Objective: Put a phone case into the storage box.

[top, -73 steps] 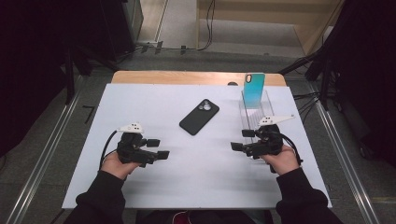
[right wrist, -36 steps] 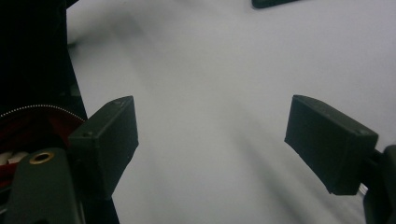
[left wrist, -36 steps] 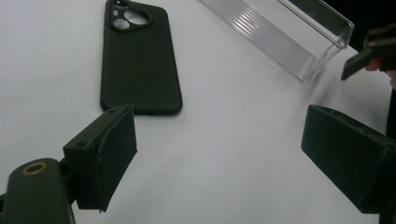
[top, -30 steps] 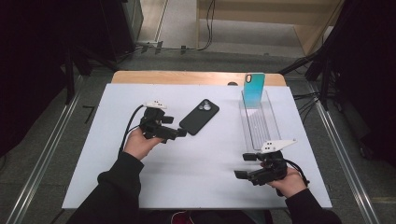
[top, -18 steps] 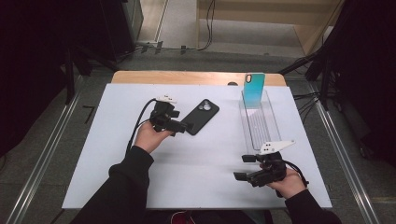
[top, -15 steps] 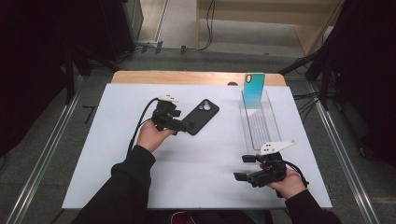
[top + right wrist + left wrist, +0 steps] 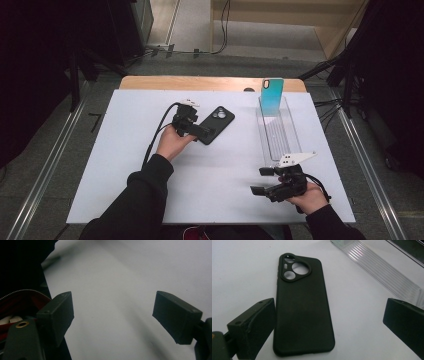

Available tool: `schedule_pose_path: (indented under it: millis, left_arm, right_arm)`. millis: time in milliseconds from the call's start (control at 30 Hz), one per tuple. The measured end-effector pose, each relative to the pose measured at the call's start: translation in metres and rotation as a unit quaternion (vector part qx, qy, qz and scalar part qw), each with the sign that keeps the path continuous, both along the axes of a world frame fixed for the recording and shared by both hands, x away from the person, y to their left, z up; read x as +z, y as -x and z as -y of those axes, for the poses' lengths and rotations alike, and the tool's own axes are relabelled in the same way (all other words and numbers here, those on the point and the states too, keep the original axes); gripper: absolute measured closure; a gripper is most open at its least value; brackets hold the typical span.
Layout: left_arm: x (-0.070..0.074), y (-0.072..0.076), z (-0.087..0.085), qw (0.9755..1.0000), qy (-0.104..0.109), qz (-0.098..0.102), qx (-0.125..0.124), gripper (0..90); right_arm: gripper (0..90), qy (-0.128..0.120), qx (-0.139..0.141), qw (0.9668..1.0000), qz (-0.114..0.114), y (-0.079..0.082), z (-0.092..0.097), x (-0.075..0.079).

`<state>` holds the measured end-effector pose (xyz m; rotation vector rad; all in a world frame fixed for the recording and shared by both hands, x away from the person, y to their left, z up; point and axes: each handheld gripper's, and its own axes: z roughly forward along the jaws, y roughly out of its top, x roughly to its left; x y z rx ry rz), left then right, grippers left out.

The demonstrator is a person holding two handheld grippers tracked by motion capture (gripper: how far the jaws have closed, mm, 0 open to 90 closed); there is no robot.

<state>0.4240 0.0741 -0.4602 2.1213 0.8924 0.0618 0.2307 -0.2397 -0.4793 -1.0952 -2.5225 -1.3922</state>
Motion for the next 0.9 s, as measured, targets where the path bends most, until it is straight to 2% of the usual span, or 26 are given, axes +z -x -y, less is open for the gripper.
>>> schedule_pose_path:
  millis: [433, 633, 800, 900]
  left_arm:
    - [-0.007, -0.016, 0.017, 0.9997, -0.017, 0.009, 0.013, 0.0]
    - [-0.011, -0.025, 0.025, 0.9996, -0.021, 0.007, 0.017, 0.0]
    - [-0.016, -0.026, 0.029, 0.9992, -0.015, 0.03, 0.02, 0.0]
    - [-0.022, -0.027, 0.03, 0.9995, -0.021, 0.02, 0.014, 0.0]
  right_arm:
    - [15.3, 0.001, 0.0, 1.0, -0.002, -0.001, 0.0, -0.002]
    - [15.3, -0.005, -0.001, 1.0, -0.002, -0.002, 0.001, -0.002]
    - [15.3, -0.006, -0.001, 1.0, -0.001, -0.002, 0.001, -0.002]
    - [15.3, -0.01, -0.001, 0.9999, -0.002, -0.003, 0.001, -0.002]
